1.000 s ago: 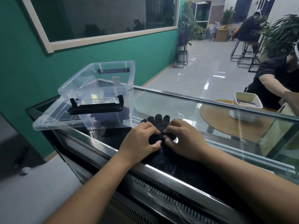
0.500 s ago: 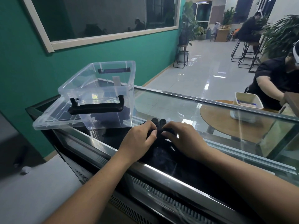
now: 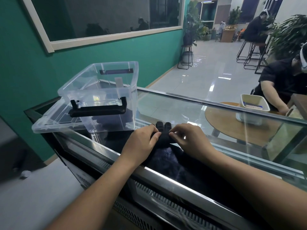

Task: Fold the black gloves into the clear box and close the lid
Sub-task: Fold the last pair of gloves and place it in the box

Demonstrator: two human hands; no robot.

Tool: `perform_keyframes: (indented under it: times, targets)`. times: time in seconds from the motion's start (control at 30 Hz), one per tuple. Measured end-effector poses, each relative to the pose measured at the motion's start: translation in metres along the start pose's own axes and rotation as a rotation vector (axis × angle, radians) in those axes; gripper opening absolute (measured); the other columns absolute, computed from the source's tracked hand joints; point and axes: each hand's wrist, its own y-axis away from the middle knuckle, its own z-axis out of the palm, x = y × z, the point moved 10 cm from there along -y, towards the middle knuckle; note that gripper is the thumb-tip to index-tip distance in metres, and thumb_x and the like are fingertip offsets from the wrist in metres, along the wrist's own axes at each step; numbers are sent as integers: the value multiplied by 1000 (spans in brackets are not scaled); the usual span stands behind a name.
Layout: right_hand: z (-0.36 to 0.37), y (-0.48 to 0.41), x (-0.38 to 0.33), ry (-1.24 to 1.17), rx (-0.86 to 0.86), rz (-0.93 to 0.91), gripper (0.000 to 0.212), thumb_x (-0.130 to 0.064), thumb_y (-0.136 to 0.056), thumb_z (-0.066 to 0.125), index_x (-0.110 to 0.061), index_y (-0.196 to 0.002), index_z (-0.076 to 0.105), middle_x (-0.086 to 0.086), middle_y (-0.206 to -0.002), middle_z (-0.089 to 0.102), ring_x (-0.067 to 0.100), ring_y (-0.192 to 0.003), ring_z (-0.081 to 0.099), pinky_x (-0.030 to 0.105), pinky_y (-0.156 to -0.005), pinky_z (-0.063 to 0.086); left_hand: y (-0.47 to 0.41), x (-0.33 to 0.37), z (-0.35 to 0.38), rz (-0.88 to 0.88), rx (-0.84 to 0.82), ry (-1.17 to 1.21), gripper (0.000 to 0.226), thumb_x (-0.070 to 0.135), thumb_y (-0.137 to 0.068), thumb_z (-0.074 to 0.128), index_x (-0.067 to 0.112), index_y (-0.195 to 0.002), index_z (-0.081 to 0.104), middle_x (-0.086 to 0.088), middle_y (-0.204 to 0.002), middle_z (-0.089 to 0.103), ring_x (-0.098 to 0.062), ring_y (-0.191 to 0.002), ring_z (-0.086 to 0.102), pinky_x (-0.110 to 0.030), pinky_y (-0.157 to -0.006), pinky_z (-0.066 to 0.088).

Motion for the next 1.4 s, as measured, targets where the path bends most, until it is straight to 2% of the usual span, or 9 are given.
perform_keyframes:
  times: [0.23, 0.4, 0.57, 0.8, 0.9, 1.0, 1.1, 1.17, 1.4]
  targets:
    - [-3, 1, -3, 8, 39, -44, 11, -22, -93, 78, -30, -100, 75, -9, -94, 60, 11, -79, 59, 33, -76, 53, 7, 18, -15, 125, 122, -132, 10, 30, -106, 66, 23, -108, 73, 9, -103, 62, -16, -82, 66, -34, -68, 58]
    - [4, 6, -21, 102, -34, -185, 26, -5, -95, 67, -30, -100, 73, -7, -101, 63, 17, -89, 58, 29, -71, 43, 8, 30, -12, 232, 115, -173, 12, 17, -99, 70, 20, -106, 78, 8, -103, 72, -16, -94, 66, -37, -81, 59]
    - [8, 10, -26, 97, -122, -193, 18, -25, -92, 66, -29, -109, 67, -9, -107, 60, 12, -96, 56, 29, -79, 51, 6, 26, -2, 154, -13, -171, 31, 45, -87, 70, 27, -112, 67, 13, -108, 64, -13, -104, 59, -34, -94, 54]
    - [13, 9, -24, 120, -168, -176, 27, -31, -85, 61, -31, -112, 64, -8, -108, 60, 19, -100, 59, 39, -86, 54, 5, 21, 0, 130, -14, -163, 28, 34, -89, 70, 26, -116, 67, 12, -112, 66, -13, -106, 59, -35, -97, 54]
    - [10, 10, -22, 55, -141, -161, 25, -25, -90, 64, -30, -114, 63, -10, -109, 65, 16, -101, 63, 38, -86, 56, 6, 22, -4, 119, 11, -114, 23, 29, -92, 68, 22, -115, 69, 8, -108, 69, -13, -103, 61, -33, -94, 55]
    - [4, 9, -20, -23, -100, -127, 25, -20, -95, 63, -29, -118, 63, -14, -104, 69, 3, -90, 62, 24, -81, 53, 7, 20, -9, 91, 26, -33, 19, 26, -97, 64, 21, -115, 68, 7, -102, 70, -12, -95, 64, -28, -89, 54]
    - [2, 8, -17, -64, -73, -97, 29, -22, -98, 64, -30, -126, 60, -17, -97, 71, 1, -81, 59, 18, -76, 48, 8, 18, -12, 46, 16, 8, 15, 26, -102, 62, 22, -115, 66, 11, -96, 67, -7, -86, 62, -7, -79, 46]
    - [1, 7, -13, -93, -57, -65, 31, -25, -98, 67, -33, -127, 58, -16, -96, 74, 4, -81, 64, 18, -75, 51, 8, 16, -12, 21, 9, 19, 11, 26, -104, 60, 22, -114, 64, 12, -93, 66, -5, -82, 60, -2, -73, 40]
    - [-6, 2, -2, -86, 60, -37, 10, -25, -94, 80, -26, -99, 71, -14, -92, 70, 4, -77, 69, 22, -72, 55, 3, 6, -10, -19, 26, 19, 11, 28, -109, 56, 24, -102, 63, 12, -84, 64, -4, -77, 60, -9, -68, 42]
